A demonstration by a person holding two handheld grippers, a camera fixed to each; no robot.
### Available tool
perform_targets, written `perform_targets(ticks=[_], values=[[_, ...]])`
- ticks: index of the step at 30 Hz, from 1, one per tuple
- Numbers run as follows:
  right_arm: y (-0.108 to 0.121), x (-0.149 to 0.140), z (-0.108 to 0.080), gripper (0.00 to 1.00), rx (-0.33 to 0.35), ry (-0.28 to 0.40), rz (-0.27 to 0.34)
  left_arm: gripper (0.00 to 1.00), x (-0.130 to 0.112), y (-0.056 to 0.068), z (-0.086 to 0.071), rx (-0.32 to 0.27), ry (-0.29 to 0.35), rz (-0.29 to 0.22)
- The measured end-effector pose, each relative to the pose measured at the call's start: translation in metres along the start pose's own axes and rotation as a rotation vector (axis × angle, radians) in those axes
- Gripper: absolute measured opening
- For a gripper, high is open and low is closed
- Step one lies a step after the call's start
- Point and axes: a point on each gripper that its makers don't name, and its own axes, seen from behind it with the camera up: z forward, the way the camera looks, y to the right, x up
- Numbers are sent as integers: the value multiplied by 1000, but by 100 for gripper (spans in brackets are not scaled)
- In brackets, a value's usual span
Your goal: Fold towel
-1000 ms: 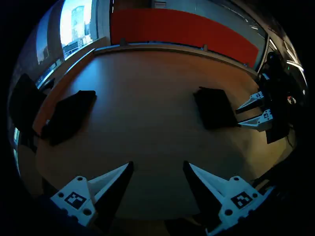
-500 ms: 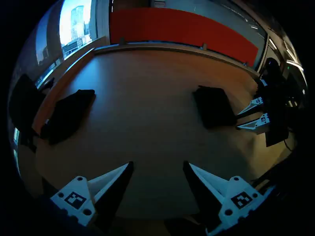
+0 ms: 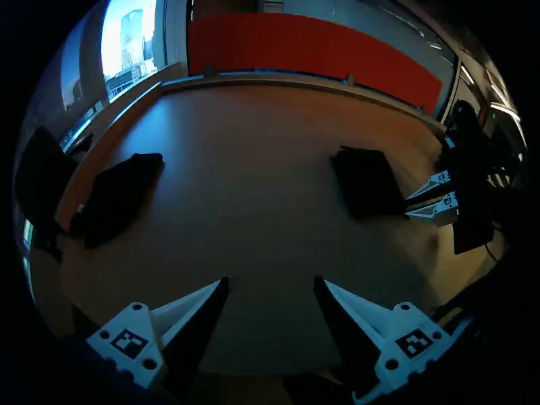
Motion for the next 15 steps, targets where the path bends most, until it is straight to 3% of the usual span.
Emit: perform_targets(ticks=[8,15], values=[[1,-1,0,8,-9,3,7,93,0,-1,1,-1,-2,4],[3,9,-7,3,-18,22,-2,93,2,-1,0,-8,3,9]])
